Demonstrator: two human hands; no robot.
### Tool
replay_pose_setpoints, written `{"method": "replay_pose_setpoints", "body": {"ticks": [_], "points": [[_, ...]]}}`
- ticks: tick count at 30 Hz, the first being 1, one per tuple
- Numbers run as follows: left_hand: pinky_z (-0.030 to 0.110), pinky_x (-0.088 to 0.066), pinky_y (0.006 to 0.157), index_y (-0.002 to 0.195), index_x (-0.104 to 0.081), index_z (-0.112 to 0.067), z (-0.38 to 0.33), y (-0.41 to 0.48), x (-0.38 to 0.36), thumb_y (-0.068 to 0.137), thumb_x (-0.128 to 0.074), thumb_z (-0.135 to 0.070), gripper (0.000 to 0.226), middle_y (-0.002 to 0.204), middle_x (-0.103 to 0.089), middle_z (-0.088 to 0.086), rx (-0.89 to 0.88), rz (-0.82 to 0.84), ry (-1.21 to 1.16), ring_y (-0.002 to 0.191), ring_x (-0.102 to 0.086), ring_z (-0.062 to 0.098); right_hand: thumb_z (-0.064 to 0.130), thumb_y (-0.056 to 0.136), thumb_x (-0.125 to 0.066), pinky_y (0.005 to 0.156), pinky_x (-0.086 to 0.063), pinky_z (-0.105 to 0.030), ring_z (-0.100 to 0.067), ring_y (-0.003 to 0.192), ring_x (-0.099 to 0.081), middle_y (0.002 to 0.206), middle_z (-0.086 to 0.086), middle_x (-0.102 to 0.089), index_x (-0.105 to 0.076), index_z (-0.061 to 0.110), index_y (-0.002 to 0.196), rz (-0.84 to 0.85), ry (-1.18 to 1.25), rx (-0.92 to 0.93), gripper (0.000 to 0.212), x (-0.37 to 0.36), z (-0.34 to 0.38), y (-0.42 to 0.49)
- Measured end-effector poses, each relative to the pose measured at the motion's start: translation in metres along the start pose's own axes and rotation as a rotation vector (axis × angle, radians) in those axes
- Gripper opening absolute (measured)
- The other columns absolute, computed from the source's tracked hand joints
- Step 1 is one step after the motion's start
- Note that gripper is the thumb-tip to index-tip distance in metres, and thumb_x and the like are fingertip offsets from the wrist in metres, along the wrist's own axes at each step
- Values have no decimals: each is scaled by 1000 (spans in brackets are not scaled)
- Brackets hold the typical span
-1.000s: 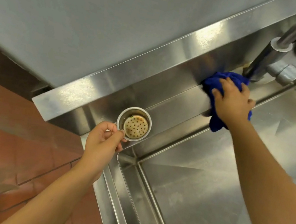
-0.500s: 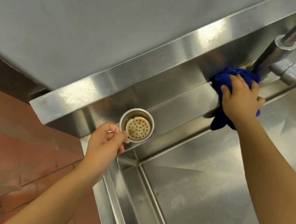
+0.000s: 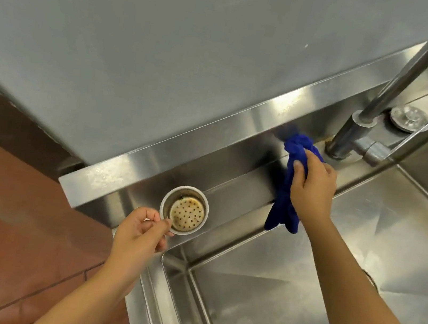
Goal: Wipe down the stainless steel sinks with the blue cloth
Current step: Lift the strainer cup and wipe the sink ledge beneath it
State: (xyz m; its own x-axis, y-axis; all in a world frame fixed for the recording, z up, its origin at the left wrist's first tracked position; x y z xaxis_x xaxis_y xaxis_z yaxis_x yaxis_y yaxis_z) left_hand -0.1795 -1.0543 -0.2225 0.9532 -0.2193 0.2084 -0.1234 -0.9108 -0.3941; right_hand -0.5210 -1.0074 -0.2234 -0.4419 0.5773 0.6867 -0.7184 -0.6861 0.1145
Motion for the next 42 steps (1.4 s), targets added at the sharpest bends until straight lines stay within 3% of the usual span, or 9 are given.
{"method": "replay_pose_setpoints", "body": {"ticks": [2, 6, 10, 13, 19, 29, 36, 39, 42], "points": [[23, -45, 54, 85, -54, 1, -4, 0, 5, 90, -58, 2, 7, 56, -60, 4, -12, -12, 9, 46, -48, 8, 21, 101, -40, 97, -26, -30, -24, 123, -38, 123, -4, -57, -53, 19, 128, -76, 65, 63, 30, 17, 27, 6], [28, -44, 58, 84, -53, 0, -8, -1, 8, 89, -57, 3, 8, 50, -56, -2, -34, -16, 10, 47, -46, 10, 30, 98, -36, 103, -29, -37, -20, 125, -37, 128, -2, -54, -50, 22, 134, -234, 167, 128, 39, 40, 65, 24], [28, -45, 57, 87, -53, 6, -4, -4, 13, 90, -57, 3, 5, 51, -57, 0, -28, -28, 8, 46, -46, 10, 33, 100, -40, 109, -23, -53, -27, 142, -20, 151, 2, -34, -36, 28, 146, -156, 57, 130, 46, 19, 86, 42], [31, -44, 60, 80, -54, 1, 3, -5, 17, 90, -57, 3, 10, 48, -54, 1, -12, -43, -6, 45, -46, 8, 41, 98, -41, 108, -20, -54, -30, 146, -8, 159, 5, -20, -29, 30, 149, -126, -29, 138, 53, -1, 95, 32], [28, -42, 57, 78, -52, -3, 12, -5, 10, 90, -56, 4, 15, 47, -53, -1, 24, -39, -19, 43, -45, 6, 35, 98, -43, 106, -23, -50, -30, 145, -14, 157, 4, -26, -36, 27, 146, -65, -118, 317, 49, -9, 99, 21], [21, -45, 51, 78, -51, -3, 5, -1, 16, 90, -56, 4, 15, 47, -54, -2, 1, -65, -46, 44, -46, 7, 29, 100, -41, 112, -15, -62, -29, 146, -11, 159, 8, -19, -30, 30, 147, -113, -43, 2, 48, 39, 63, 84], [29, -44, 59, 73, -54, -7, 22, -4, 14, 89, -58, 3, 19, 55, -57, 3, 65, -70, -65, 45, -47, 8, 32, 97, -41, 102, -31, -56, -33, 144, -17, 155, 0, -29, -38, 24, 145, 20, -164, 426, 49, -3, 105, 12], [26, -45, 56, 74, -54, -8, 17, -3, 14, 90, -57, 2, 19, 51, -56, -3, 44, -64, -67, 45, -47, 7, 26, 98, -45, 102, -31, -56, -31, 144, -17, 156, 4, -27, -37, 26, 145, 18, -154, 381, 48, 9, 94, 39], [27, -44, 58, 74, -54, -10, 13, -3, 20, 90, -58, 1, 20, 50, -55, -2, 40, -73, -80, 47, -47, 9, 23, 98, -43, 106, -27, -61, -30, 145, -15, 156, 7, -26, -35, 28, 145, -39, -66, 189, 48, 21, 82, 58]]}}
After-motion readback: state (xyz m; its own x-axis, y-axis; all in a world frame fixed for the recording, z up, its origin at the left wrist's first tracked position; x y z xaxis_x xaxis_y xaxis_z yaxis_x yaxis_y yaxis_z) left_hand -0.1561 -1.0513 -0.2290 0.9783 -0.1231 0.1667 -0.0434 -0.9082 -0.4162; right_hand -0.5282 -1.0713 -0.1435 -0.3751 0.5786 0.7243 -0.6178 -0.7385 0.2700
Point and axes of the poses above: each hand's wrist, its own y-axis towards the middle knuckle, its own x-axis out of the back of the hand, z = x × y, the point moved 9 cm from there along y, towards the middle knuckle
